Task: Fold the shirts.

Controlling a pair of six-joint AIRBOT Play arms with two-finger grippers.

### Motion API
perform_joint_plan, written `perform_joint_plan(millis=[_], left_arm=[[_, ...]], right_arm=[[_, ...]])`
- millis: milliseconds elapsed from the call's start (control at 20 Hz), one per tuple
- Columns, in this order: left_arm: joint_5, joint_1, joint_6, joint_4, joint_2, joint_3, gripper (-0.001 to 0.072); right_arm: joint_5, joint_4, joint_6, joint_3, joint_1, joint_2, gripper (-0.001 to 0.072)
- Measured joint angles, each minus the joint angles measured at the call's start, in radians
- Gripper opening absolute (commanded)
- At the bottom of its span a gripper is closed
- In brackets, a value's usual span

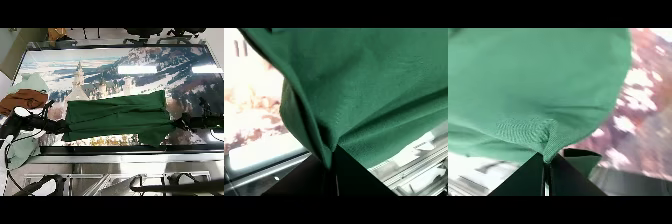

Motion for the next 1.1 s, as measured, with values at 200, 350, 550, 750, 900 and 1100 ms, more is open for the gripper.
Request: perform_joint_plan(millis=[200,350,550,750,900,1100], left_arm=[[-0.009,0.0,0.0,-0.002,0.0,0.04,0.0014],[-0.015,-0.003,0.001,-0.004,-0.036,0.05,0.0017],[-0.028,-0.025,0.003,0.0,-0.101,0.052,0.0196],[-0.023,-0.017,0.008,0.004,-0.123,0.004,0.0493],[0.006,0.03,0.016,0.004,-0.125,-0.054,0.0493],[0.023,0.094,0.021,-0.003,-0.125,-0.096,0.0464]], right_arm=[[-0.014,0.068,-0.04,0.002,0.0,-0.002,0.0021],[-0.019,0.044,-0.05,0.0,0.0,-0.022,0.0184],[-0.018,0.02,-0.056,-0.002,0.0,-0.047,0.0502],[-0.01,-0.037,-0.038,-0.052,0.0,-0.05,0.0511],[-0.024,-0.053,-0.037,-0.13,0.003,-0.047,0.0512],[-0.013,-0.053,-0.036,-0.184,0.027,-0.045,0.051]])
